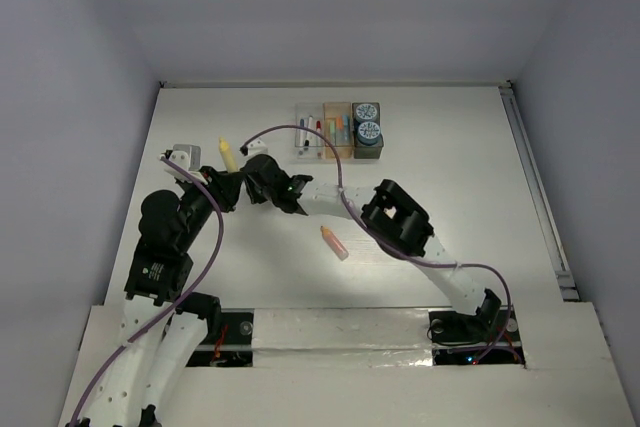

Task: Sort the stationery into containers
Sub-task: Move the pen cap to the center of the board.

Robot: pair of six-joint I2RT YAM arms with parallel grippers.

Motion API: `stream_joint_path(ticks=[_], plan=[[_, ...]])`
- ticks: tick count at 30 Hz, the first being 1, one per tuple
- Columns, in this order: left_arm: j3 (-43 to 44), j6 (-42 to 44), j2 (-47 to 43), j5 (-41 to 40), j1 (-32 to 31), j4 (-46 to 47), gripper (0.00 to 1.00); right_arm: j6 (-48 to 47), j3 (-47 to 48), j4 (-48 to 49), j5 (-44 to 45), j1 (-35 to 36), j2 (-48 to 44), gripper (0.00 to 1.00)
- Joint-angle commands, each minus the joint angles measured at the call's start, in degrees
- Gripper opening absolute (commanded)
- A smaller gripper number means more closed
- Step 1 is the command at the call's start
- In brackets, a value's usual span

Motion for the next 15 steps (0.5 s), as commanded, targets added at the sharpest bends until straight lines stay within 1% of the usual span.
stream_joint_path(ticks=[1, 2, 3, 4, 5, 6, 7, 8, 10, 12, 14, 15], plan=[[2.3, 0.3, -0.2, -0.3, -0.2, 2.0, 0.0, -5.0, -7.9, -1.6, 1.6, 0.2, -4.7, 0.29], [2.3, 0.3, -0.1, -0.2, -0.2, 2.0, 0.0, -6.2, -13.9, -0.1, 1.2, 0.2, -6.7, 0.28], [2.3, 0.3, -0.1, 0.0, -0.2, 2.1, 0.0, -8.3, -16.8, 1.4, 2.0, 0.2, -10.6, 0.26], [2.2, 0.2, -0.1, 0.1, -0.2, 2.2, 0.0, -9.8, -19.4, 2.0, 2.2, 0.2, -10.7, 0.23], [2.2, 0.2, -0.1, 0.2, -0.2, 2.3, 0.0, -11.5, -24.4, 2.5, 1.8, 0.2, -14.5, 0.22], [2.2, 0.2, 0.0, 0.4, -0.2, 2.4, 0.0, -13.4, -27.1, 3.1, 1.5, 0.2, -16.5, 0.21], [2.1, 0.2, 0.0, 0.5, -0.2, 2.4, 0.0, -17.9, -30.0, 4.8, -0.2, -0.3, -18.5, 0.2], [2.1, 0.1, 0.0, 0.6, -0.2, 2.4, 0.0, -20.7, -35.2, 4.8, -2.7, -0.3, -22.4, 0.2], [2.1, 0.1, 0.1, 0.8, -0.2, 2.5, 0.0, -24.3, -39.0, 6.5, -7.7, -1.4, -25.1, 0.21], [2.1, 0.0, 0.2, 1.1, -0.2, 2.6, 0.0, -26.4, -43.4, 7.5, -9.4, -2.7, -27.8, 0.23], [2.0, 0.0, 0.4, 1.1, -0.2, 2.6, 0.0, -26.4, -45.8, 9.9, -11.6, -5.3, -28.9, 0.33], [2.0, 0.0, 0.4, 1.0, -0.2, 2.6, 0.0, -26.3, -47.4, 10.6, -12.1, -6.0, -29.9, 0.4]])
